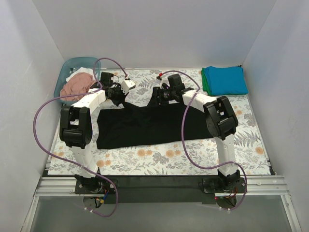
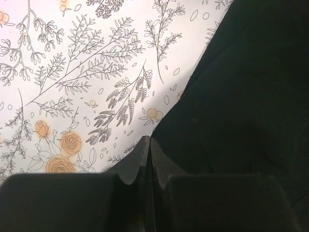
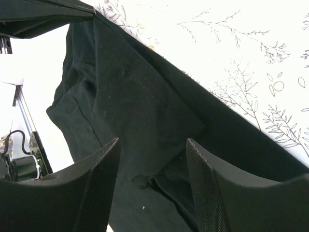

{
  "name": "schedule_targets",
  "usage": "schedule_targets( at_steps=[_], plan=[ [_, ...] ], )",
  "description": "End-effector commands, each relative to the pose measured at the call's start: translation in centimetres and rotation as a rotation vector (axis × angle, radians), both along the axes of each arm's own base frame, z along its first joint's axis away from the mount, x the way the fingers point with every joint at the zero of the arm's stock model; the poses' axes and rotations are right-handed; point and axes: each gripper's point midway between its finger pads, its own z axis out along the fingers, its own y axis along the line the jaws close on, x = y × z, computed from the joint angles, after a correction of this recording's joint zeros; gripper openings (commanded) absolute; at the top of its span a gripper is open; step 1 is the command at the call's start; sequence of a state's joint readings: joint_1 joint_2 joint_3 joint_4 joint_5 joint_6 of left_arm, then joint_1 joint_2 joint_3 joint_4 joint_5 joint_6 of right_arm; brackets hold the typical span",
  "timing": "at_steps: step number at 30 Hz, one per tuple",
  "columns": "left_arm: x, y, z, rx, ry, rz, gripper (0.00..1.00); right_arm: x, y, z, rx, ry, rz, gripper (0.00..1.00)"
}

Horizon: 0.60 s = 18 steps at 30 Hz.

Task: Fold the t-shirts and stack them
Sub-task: Fold the tshirt

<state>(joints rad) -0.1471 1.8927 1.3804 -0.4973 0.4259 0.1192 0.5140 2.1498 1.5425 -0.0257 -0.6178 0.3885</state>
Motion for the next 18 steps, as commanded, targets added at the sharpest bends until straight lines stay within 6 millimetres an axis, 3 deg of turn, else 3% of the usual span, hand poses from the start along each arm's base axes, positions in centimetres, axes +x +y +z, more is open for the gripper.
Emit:
schedule_targets(
  at_steps=[1,5,7,12,16,18],
  plan=[
    [0.5,-0.1,2.2,-0.006,-0.073,-0.022,0.00,1.8,0.5,1.6,0.042,-0.064,0.011,0.63],
    [1.2,0.2,2.1,0.015,-0.084,-0.012,0.00,2.9,0.7,0.9,0.032,-0.080,0.007,0.60],
    [1.6,0.3,2.1,0.020,-0.091,-0.011,0.00,3.1,0.9,-0.5,0.017,-0.067,0.004,0.55],
    [2.7,0.8,2.3,0.046,-0.098,0.028,0.00,2.3,0.6,-3.0,-0.019,-0.003,0.021,0.50],
    [2.9,0.6,2.9,0.044,-0.090,0.030,0.00,1.1,1.1,-2.9,-0.015,-0.007,0.065,0.59],
    [2.8,0.6,2.9,0.043,-0.088,0.029,0.00,0.8,1.3,-2.9,-0.017,-0.022,0.081,0.70]
  ],
)
